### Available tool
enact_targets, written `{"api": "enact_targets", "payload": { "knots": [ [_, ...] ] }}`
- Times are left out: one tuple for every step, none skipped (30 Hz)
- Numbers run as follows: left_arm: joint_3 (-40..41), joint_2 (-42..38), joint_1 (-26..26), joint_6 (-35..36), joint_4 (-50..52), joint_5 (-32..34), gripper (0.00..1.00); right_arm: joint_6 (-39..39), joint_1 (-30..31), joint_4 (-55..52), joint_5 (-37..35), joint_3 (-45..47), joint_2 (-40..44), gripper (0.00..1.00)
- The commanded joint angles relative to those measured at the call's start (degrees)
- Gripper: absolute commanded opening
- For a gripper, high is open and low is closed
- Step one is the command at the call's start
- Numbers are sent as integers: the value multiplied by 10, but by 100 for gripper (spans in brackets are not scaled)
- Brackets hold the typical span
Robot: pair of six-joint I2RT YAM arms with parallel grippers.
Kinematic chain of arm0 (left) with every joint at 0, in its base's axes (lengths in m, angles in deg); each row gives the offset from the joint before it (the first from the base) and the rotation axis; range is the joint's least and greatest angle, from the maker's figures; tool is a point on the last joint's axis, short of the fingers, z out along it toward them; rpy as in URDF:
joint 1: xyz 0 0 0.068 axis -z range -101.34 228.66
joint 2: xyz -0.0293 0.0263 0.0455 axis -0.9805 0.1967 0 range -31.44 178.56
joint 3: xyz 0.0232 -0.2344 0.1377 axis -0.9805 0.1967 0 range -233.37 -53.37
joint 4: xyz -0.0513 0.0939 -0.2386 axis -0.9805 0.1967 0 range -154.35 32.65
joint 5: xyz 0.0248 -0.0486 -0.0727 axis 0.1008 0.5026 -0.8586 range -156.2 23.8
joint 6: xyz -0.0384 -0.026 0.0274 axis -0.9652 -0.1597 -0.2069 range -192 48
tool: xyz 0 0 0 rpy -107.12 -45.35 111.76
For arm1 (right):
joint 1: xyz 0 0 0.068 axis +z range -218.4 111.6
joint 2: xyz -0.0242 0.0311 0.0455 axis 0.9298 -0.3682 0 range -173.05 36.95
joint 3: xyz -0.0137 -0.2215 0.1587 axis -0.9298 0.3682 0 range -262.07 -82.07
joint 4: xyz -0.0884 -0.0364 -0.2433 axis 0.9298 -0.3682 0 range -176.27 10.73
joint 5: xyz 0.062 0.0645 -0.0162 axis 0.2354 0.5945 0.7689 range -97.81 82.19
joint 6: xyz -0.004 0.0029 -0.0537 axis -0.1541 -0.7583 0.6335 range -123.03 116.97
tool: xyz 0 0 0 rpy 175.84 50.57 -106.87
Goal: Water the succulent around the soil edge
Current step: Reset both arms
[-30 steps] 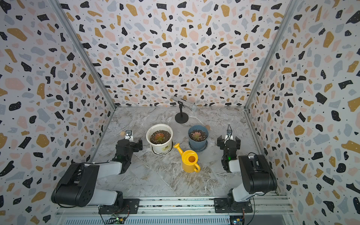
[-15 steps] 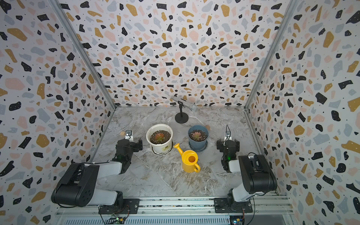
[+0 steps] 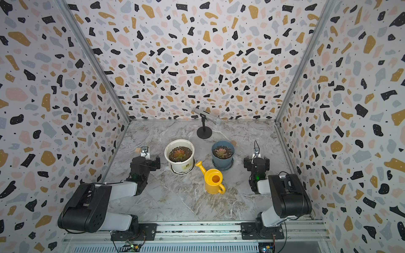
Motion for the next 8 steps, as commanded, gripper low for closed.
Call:
{"api": "enact_targets", "payload": {
  "knots": [
    [3, -2, -2, -4, -21, -9, 100, -3, -1, -3, -4, -8, 9, 100],
    [2, 0, -2, -3, -20, -9, 100, -3, -1, -3, -4, -9, 9, 100],
    [1, 0, -2, -3, -19, -10, 100, -3, -1, -3, -4, -9, 9, 100],
    [1, -1, -2, -3, -19, -10, 100, -2, -1, -3, -4, -9, 9, 100],
    [0, 0, -2, -3, -18, -10, 100, -3, -1, -3, -4, -9, 9, 100],
    [0, 1, -2, -3, -19, -10, 100, -2, -1, -3, -4, -9, 9, 100],
    [1, -1, -2, -3, -20, -10, 100, -3, -1, -3, -4, -8, 9, 100],
    [4, -3, -2, -3, -22, -10, 100, -3, -1, -3, -4, -9, 9, 100]
  ]
}}
